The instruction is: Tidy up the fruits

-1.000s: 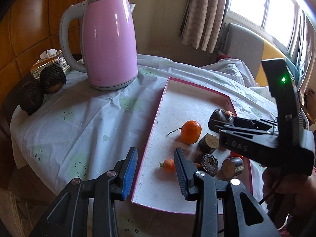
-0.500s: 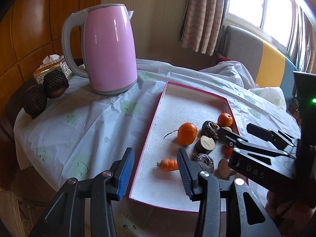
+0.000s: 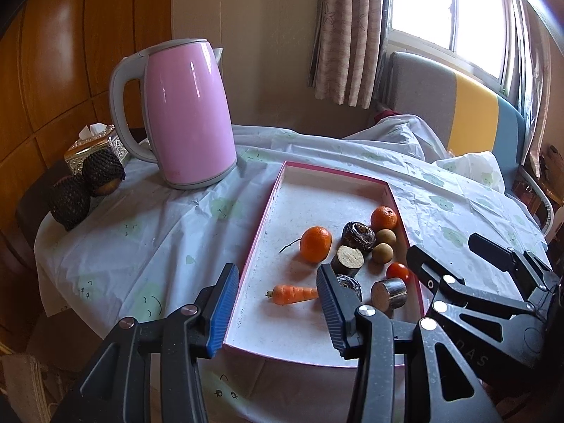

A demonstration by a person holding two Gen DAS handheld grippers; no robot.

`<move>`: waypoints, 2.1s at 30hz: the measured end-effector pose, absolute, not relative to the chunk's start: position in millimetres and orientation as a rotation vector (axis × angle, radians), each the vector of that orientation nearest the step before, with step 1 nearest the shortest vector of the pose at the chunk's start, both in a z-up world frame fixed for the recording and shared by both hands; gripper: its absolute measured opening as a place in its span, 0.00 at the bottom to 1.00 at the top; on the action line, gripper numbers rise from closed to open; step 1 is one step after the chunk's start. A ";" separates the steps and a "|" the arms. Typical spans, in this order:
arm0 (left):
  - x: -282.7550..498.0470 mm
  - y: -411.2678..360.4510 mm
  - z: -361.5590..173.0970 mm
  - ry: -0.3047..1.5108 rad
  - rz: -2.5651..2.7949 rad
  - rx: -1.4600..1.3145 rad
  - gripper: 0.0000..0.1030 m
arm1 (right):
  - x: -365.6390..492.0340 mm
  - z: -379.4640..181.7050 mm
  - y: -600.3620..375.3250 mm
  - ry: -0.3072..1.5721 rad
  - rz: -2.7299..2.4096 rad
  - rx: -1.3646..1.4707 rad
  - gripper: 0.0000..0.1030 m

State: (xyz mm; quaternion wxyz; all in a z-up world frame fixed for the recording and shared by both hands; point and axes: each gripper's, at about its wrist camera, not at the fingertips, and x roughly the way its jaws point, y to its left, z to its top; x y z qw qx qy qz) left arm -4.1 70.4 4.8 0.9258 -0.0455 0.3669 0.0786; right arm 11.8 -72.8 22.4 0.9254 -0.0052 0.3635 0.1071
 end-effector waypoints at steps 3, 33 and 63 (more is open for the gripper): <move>-7.5 70.1 8.5 0.732 0.170 -0.091 0.61 | 7.1 23.6 -74.7 0.738 0.217 -0.007 0.83; -14.4 72.6 14.6 0.695 0.245 -0.086 0.61 | -4.5 25.3 -78.8 0.717 0.195 -0.002 0.86; -8.8 72.7 13.3 0.712 0.171 -0.138 0.42 | -3.1 15.5 -92.1 0.742 0.176 0.012 0.87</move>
